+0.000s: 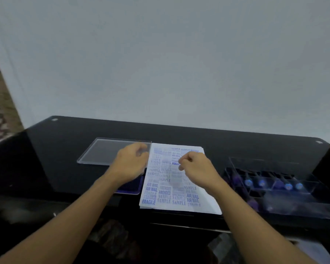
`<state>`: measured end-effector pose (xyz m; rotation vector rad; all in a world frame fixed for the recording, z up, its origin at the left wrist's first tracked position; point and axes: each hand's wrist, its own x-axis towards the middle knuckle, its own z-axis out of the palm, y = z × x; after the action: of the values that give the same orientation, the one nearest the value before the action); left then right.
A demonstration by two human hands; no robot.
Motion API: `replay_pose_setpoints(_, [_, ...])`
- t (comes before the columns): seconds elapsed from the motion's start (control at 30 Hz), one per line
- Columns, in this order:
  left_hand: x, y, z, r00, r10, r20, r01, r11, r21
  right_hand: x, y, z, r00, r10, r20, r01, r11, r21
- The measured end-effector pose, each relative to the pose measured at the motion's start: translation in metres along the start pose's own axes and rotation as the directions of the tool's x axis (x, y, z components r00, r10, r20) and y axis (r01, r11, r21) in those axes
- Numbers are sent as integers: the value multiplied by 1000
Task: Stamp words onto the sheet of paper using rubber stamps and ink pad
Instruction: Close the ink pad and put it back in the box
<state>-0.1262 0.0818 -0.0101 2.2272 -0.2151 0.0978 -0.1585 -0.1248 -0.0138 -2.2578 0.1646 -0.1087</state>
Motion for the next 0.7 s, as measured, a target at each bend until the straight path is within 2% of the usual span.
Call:
replay_pose_setpoints(0.17, [12,-53,-36,985,-123,-124,130,990,52,19,-28,56,990,72,121,-97,972,216])
replay_pose_setpoints(0.3, [16,-76,-44,954,-253,-164,246,967,-59,31,-49,84,975,153,161,-198,925,324])
replay_pose_setpoints(0.4, [17,-81,-42,935,-323,-145,295,938,-185,36,-56,97,965,198,172,-247,906,344])
replay_pose_setpoints(0.6, [15,-79,-39,955,-294,-45,271,923,-274,38,-63,104,955,231,188,-285,893,348])
replay_pose_setpoints(0.7, [13,-75,-38,963,-265,-48,240,925,-296,37,-63,106,959,221,177,-273,892,361])
